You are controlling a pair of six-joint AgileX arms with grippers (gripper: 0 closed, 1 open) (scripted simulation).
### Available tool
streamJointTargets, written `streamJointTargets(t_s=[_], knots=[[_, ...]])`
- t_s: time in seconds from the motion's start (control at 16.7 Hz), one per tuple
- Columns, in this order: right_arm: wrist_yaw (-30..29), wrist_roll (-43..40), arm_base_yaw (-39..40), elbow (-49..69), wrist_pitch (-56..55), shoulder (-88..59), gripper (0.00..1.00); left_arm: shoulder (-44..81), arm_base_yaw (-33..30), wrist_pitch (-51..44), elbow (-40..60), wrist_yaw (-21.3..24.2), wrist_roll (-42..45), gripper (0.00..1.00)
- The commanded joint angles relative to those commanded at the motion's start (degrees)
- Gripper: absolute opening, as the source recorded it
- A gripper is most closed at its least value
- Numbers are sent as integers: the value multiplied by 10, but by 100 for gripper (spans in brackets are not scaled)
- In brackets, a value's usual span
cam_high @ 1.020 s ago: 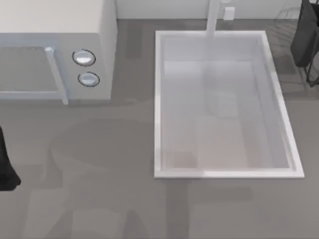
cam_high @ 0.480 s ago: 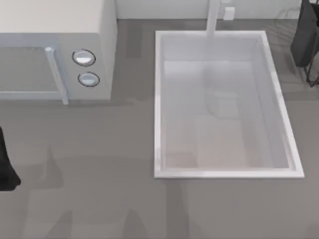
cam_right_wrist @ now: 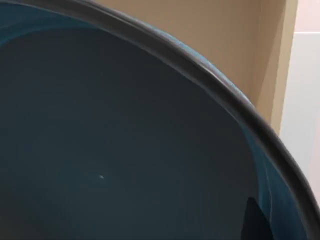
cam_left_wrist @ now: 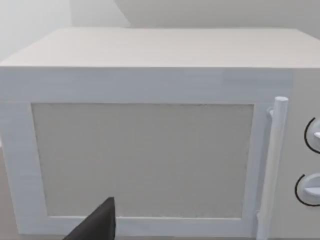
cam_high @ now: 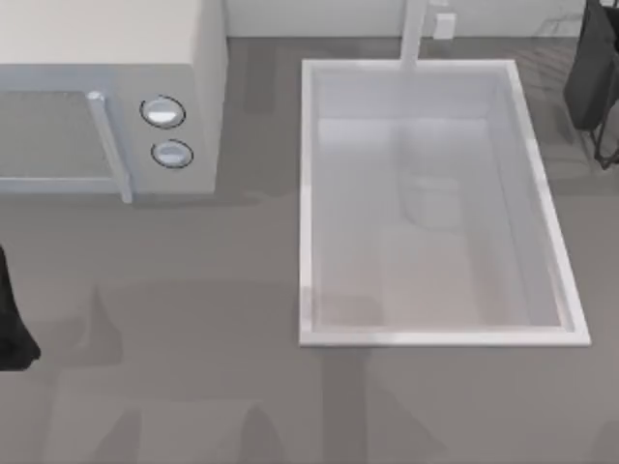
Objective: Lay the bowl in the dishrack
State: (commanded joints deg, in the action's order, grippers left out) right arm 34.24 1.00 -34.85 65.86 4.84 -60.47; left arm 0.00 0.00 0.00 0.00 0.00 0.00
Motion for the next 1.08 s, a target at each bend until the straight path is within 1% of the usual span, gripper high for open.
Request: streamJointTargets(t_s=[0.18, 0.72, 0.9, 1.08], knots=[[-26, 0, 25, -9, -86, -79, 0, 0, 0, 0, 0, 0, 0, 100], [-146, -1, 137, -73, -433, -359, 0, 0, 0, 0, 0, 0, 0, 100], [-175, -1, 165, -91, -503, -412, 0, 0, 0, 0, 0, 0, 0, 100], [-184, -1, 173, -98, -520, -425, 0, 0, 0, 0, 0, 0, 0, 100]])
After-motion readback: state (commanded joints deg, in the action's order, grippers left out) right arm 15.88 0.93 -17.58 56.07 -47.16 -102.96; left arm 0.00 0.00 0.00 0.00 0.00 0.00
